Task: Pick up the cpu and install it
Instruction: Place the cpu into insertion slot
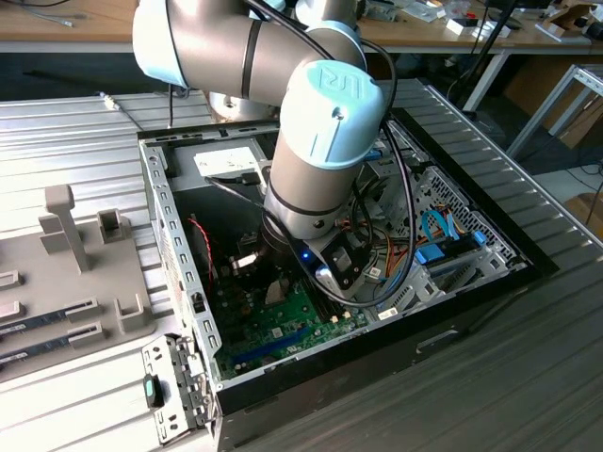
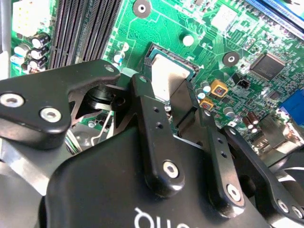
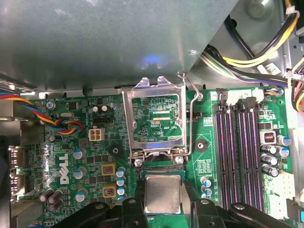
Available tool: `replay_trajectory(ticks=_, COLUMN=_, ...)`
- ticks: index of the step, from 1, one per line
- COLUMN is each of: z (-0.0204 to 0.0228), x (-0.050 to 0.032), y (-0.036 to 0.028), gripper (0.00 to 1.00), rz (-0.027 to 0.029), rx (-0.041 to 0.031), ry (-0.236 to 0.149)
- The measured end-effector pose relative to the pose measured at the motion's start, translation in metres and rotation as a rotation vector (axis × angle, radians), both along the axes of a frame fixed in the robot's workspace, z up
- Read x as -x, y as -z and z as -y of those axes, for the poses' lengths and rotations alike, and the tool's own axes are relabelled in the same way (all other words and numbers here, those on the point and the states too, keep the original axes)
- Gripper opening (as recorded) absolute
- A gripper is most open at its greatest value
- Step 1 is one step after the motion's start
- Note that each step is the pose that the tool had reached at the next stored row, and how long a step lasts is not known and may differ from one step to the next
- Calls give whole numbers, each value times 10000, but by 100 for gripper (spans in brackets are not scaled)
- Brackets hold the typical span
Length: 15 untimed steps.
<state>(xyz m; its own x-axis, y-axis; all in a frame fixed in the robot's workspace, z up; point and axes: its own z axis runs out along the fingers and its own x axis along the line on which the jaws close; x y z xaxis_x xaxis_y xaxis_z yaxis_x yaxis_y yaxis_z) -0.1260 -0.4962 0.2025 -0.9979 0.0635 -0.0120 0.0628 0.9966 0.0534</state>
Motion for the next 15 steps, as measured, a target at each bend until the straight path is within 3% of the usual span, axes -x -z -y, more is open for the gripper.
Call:
replay_trajectory(ticks=6, z=1, x=0, y=-8, gripper=41, rz=0, rx=-81, ry=-2)
replay_trajectory(ticks=13, z=15, x=0, y=-14, gripper=41, rz=-1, rx=-86, ry=-140)
replay_trajectory(ticks=15, z=19, x=0, y=-14, gripper=41, rz=-2, rx=-86, ry=-344)
